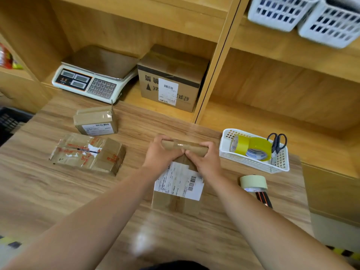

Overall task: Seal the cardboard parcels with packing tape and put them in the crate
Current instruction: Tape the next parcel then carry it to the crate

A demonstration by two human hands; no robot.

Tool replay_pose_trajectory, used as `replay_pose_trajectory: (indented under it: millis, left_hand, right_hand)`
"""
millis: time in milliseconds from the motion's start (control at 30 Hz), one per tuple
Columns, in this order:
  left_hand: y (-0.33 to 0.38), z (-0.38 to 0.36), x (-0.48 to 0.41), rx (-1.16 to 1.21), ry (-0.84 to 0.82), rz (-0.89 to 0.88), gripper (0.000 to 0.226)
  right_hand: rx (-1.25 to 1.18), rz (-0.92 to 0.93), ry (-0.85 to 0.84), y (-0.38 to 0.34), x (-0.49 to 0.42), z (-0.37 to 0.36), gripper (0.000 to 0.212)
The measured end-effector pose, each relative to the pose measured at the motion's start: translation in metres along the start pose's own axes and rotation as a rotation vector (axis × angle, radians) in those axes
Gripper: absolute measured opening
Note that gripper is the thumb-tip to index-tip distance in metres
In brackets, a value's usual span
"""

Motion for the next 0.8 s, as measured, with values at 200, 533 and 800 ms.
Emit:
replay_pose_trajectory:
  millis: [200, 533, 800]
  left_hand:
    - [0.021, 0.005, 0.040, 0.089, 0.067, -0.179, 0.044]
    - [0.025, -0.004, 0.060, -0.225, -0.159, -0.215, 0.098]
    - [0.037, -0.013, 0.048, -0.528, -0.326, -0.271, 0.094]
  right_hand:
    - [0.026, 0.268, 0.116, -0.026, 0.043, 0.034, 0.040]
    - [0.248, 0.087, -0.154, -0.003, 0.058, 0.017, 0.108]
    - [0.357, 0.069, -0.190, -0.012, 0.047, 0.016, 0.098]
Point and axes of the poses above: each hand's wrist, its own x-axis away from the middle knuckle, its own z-axis out of the back of the hand, y = z × x, the point moved 10 cm from there along -x, towards the middle knuckle, and after that the axes turned 8 degrees about -z, right-handed, at the moved point
